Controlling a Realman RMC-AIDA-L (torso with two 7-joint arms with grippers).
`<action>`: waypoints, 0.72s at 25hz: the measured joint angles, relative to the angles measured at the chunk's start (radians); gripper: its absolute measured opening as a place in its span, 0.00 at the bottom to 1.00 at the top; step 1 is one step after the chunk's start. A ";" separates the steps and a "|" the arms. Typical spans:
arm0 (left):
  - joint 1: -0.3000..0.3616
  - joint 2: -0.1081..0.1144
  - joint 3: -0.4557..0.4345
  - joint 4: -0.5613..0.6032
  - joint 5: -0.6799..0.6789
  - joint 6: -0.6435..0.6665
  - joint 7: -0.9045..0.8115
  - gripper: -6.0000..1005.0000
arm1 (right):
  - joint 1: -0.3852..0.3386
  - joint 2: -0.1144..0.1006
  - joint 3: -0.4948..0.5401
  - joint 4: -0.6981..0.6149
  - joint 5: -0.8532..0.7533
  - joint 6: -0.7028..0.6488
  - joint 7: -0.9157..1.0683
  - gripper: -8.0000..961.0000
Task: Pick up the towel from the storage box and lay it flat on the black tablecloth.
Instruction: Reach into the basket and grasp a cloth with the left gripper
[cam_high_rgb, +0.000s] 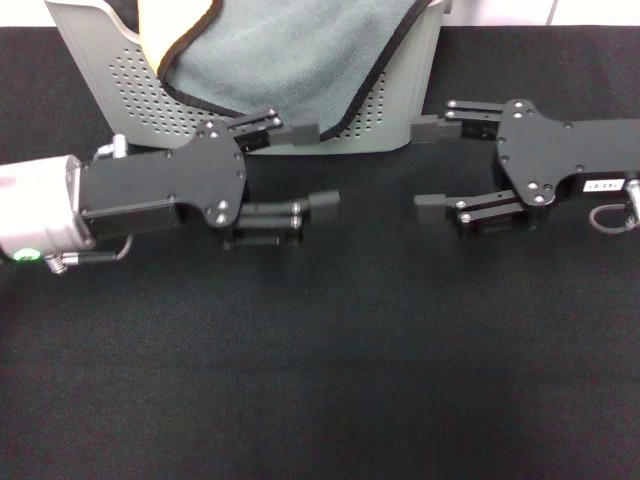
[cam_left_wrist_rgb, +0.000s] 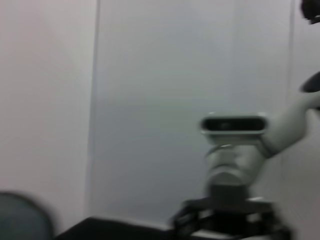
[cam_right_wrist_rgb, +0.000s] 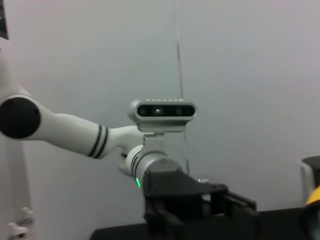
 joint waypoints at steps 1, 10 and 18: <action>0.002 -0.002 -0.004 -0.008 -0.004 -0.048 -0.002 0.87 | -0.009 0.004 0.000 -0.017 0.013 0.000 -0.001 0.89; 0.035 -0.049 -0.208 -0.145 -0.013 -0.334 0.120 0.86 | -0.154 0.023 -0.007 -0.111 0.191 0.000 -0.003 0.89; 0.107 -0.045 -0.246 -0.144 -0.082 -0.372 0.136 0.86 | -0.192 0.017 -0.019 -0.122 0.233 0.000 -0.004 0.89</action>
